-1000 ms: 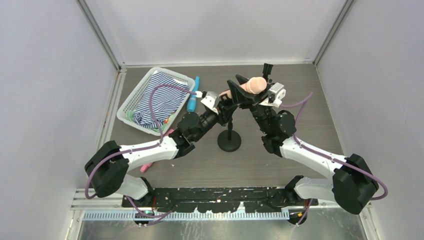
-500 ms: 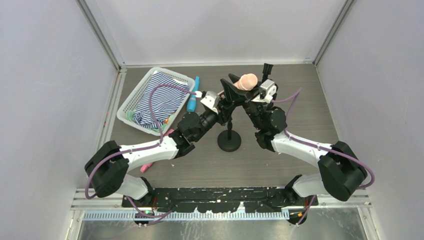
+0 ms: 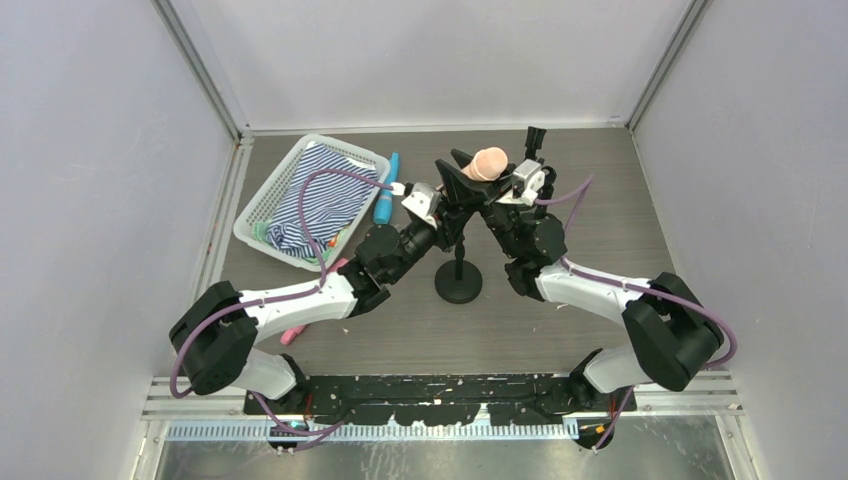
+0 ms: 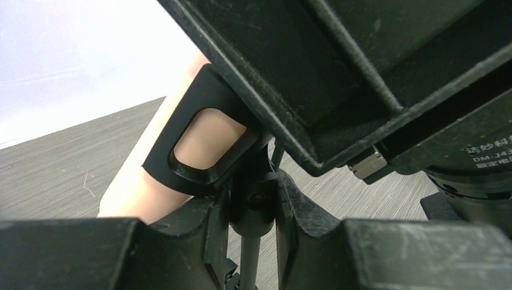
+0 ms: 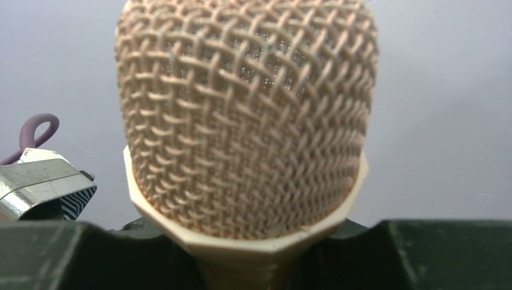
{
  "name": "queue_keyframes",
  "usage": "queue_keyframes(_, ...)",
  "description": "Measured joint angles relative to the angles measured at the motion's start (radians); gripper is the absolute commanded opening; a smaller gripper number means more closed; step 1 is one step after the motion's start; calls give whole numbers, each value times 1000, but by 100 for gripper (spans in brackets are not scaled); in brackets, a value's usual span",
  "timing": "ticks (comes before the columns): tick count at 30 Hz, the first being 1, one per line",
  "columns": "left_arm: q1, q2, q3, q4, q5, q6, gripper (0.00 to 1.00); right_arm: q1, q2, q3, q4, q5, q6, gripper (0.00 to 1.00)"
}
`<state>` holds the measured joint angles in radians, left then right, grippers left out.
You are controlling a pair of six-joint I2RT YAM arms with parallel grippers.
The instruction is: Attach the microphones to the stand
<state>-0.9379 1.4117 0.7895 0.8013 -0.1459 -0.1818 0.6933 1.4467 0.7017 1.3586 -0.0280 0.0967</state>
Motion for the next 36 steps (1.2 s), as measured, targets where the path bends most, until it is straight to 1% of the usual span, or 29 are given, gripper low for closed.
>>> queue_keyframes(14, -8, -2, 0, -6, -3, 7, 0, 0, 24, -23, 76, 0, 30, 1)
queue_keyframes(15, -11, -3, 0, -6, -5, 8, 0, 0, 22, -27, 81, 1, 30, 4)
queue_keyframes(16, -13, -3, 0, -6, -7, 8, 0, 0, 14, -34, 82, 1, 30, 9)
queue_keyframes(19, -27, -5, -2, -10, -15, 17, 0, 1, -25, -63, 71, 5, 29, 29)
queue_keyframes(21, -36, -8, -3, -13, -21, 26, 0, 1, -72, -80, 27, 5, 29, 37)
queue_keyframes(23, -45, -12, -6, -15, -26, 33, 0, 5, -128, -100, -32, 8, 29, 43)
queue_keyframes(27, -57, -22, -18, -11, -41, 43, 0, 7, -199, -116, -104, 9, 44, 60)
queue_keyframes(31, -57, -26, -27, -3, -51, 41, 0, 8, -237, -143, -163, 20, 99, 67)
queue_keyframes(36, -57, -29, -32, 1, -59, 37, 0, 6, -315, -193, -243, 29, 146, 70)
